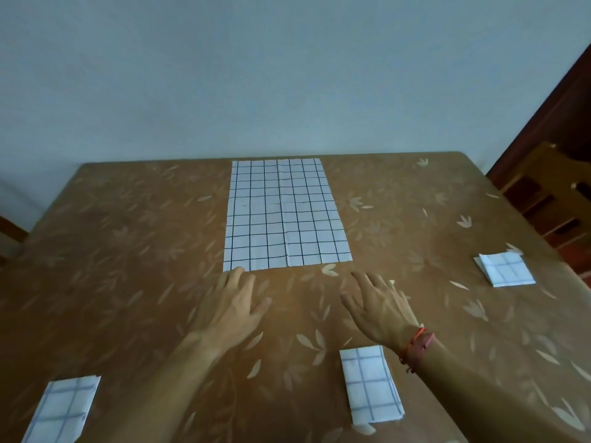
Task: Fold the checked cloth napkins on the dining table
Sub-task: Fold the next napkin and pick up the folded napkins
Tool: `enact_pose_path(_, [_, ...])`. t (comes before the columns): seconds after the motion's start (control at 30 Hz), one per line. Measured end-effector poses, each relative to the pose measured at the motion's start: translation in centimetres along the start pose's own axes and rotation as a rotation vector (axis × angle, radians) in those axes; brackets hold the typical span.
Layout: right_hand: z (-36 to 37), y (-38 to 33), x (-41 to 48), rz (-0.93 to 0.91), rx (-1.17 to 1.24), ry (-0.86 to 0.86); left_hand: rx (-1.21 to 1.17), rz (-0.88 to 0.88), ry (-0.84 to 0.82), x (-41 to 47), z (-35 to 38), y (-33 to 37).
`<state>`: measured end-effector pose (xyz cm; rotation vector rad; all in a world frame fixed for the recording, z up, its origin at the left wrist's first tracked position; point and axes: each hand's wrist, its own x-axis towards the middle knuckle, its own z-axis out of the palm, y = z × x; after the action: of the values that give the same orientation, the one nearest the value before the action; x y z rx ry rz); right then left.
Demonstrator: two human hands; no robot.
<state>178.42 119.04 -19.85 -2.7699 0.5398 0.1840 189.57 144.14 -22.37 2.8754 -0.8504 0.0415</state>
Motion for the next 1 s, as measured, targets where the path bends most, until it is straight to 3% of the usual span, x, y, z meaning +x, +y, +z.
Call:
enact_pose_path(0.5, [5.8,0.7,11.5,-0.055,-0.191,-0.065,0.088,-0.092,-0.148,7.9,6.8,-3.5])
enact_pose_path(0.77, [9.0,1.5,14.6,-0.047,-0.200,-0.079,0.141,-0.179,-0.280,9.0,9.4,-4.2])
enact_pose_path(1.0, [9.6,1.2,14.6,-0.079,-0.234,-0.071,0.104,-0.199,-0.274,9.0,9.6,-3.6])
